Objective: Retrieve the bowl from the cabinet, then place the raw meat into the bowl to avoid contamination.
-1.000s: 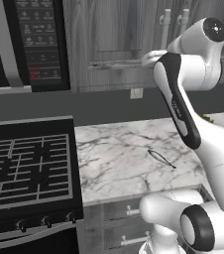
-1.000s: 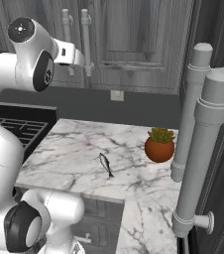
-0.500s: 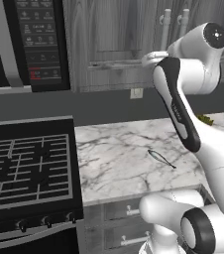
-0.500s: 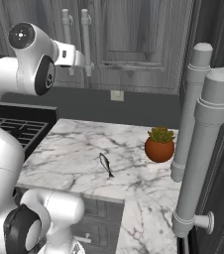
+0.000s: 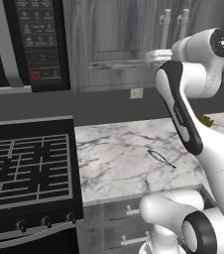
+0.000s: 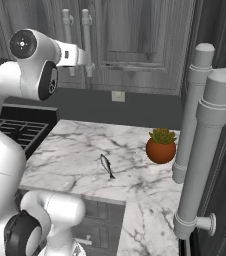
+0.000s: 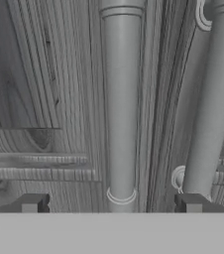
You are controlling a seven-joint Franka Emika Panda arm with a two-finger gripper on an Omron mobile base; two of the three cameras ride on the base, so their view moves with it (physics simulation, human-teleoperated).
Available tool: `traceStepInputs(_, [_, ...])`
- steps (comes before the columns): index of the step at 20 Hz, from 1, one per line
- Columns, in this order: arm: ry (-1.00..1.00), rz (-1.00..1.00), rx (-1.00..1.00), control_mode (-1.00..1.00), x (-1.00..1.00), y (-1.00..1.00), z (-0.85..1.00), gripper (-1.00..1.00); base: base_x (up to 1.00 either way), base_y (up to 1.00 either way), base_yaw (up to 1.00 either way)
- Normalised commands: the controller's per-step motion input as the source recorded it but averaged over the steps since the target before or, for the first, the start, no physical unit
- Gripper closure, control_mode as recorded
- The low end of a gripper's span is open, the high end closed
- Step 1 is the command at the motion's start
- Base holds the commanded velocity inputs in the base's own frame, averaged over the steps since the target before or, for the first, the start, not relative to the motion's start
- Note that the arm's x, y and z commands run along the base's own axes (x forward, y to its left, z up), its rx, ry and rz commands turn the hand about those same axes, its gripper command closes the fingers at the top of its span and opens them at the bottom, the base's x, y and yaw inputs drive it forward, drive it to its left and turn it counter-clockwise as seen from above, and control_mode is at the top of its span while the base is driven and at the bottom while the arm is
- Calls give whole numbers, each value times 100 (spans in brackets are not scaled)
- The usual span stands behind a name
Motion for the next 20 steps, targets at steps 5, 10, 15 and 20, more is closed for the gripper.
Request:
traceStepInputs(5, [0,0,0,-100,25,0,0,-100,0,0,0])
traceStepInputs(10, [0,0,0,-100,32,-1,0,-100,0,0,0])
traceStepInputs(15, [0,0,0,-100,35,-6,0,-100,0,0,0])
traceStepInputs(20, [0,0,0,-100,37,-8,-5,-100,0,0,0])
